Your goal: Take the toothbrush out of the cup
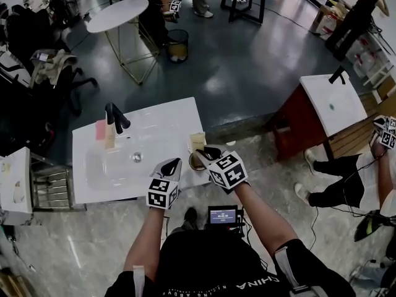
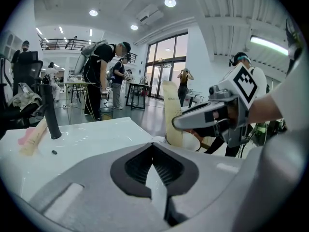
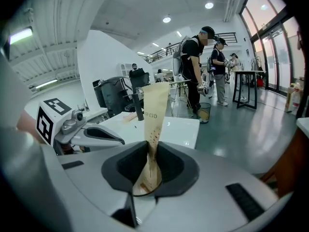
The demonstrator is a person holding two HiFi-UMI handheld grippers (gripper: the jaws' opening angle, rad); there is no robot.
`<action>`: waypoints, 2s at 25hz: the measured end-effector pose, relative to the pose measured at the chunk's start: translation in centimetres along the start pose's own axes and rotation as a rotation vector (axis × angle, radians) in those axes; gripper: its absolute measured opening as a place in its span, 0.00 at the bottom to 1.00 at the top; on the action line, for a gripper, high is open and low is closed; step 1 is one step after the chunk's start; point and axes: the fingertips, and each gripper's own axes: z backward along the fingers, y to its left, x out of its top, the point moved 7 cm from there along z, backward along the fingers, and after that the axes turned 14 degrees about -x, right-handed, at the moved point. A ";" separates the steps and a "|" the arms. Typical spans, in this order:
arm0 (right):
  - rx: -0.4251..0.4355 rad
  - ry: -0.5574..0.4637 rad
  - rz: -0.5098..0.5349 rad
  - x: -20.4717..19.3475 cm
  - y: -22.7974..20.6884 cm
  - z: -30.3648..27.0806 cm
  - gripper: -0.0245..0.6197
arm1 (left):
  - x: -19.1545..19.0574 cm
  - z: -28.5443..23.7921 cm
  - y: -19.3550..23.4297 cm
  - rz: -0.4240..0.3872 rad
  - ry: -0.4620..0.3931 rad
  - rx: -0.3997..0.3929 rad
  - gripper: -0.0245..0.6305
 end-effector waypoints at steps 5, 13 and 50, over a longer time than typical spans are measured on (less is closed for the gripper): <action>0.007 -0.010 -0.005 0.0 0.5 0.3 0.10 | -0.1 0.3 -0.1 -0.003 -0.006 0.001 0.05; 0.011 -0.059 -0.036 1.6 0.5 2.0 0.09 | 0.4 0.8 -0.7 -0.027 -0.027 -0.003 0.05; -0.282 -0.108 -0.229 -1.5 -4.6 8.8 0.08 | 1.4 -0.6 -3.5 -0.075 -0.020 -0.099 0.05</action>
